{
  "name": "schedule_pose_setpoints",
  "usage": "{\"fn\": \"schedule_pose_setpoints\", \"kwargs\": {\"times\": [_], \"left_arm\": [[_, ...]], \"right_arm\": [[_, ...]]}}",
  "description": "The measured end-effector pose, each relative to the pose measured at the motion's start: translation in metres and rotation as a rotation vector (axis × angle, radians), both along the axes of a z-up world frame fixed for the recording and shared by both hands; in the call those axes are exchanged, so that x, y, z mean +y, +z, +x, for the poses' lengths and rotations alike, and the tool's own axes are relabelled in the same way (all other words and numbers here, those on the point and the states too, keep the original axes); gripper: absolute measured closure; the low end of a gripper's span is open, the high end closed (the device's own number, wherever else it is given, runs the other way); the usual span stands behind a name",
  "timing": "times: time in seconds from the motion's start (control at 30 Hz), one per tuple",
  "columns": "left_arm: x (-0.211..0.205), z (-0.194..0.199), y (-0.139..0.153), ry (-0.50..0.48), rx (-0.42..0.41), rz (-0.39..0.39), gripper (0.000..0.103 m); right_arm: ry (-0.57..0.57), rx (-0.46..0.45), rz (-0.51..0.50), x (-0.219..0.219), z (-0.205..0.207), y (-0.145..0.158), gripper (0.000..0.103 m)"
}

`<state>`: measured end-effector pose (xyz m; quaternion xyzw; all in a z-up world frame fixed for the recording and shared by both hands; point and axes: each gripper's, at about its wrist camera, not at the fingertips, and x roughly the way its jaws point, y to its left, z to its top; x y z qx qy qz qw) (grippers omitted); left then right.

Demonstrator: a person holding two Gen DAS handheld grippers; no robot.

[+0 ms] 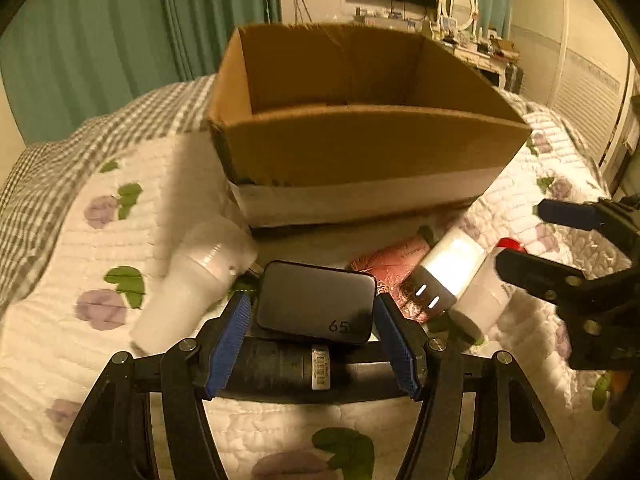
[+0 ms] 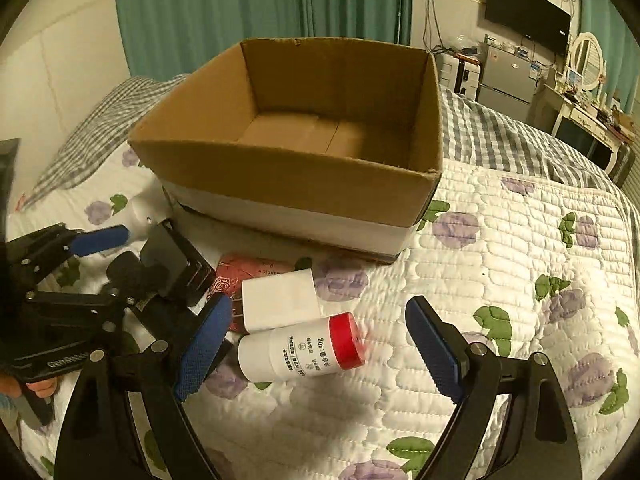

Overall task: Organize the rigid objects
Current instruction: 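Grasp the black charger with the left tool while the right grasps the white label pad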

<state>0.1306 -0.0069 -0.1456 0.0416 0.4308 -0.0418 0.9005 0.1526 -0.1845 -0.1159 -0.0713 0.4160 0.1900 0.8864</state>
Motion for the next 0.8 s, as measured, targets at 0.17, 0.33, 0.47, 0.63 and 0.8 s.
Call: {"fn": "schedule_pose_setpoints", "kwargs": {"times": [0.17,0.33,0.47,0.63,0.8], "left_arm": [[-0.008,0.010,-0.003,-0.011,0.008,0.028,0.036],[-0.011,0.016,-0.006,-0.014,-0.008,0.055,0.036],[-0.012,0.019,-0.011,-0.018,-0.005,0.080,0.030],[0.001,0.035,-0.026,-0.007,0.090,-0.026,0.029],[-0.001,0.027,-0.020,-0.001,0.054,0.004,0.032]], "right_arm": [[-0.012,0.013,0.009,-0.004,-0.001,-0.002,0.014],[-0.027,0.019,0.009,-0.006,0.002,-0.004,0.014],[-0.022,0.024,-0.014,0.000,0.003,-0.009,0.014],[-0.016,0.038,-0.033,0.007,0.005,-0.017,0.014],[0.006,0.045,-0.036,0.013,0.008,-0.021,0.014]]}}
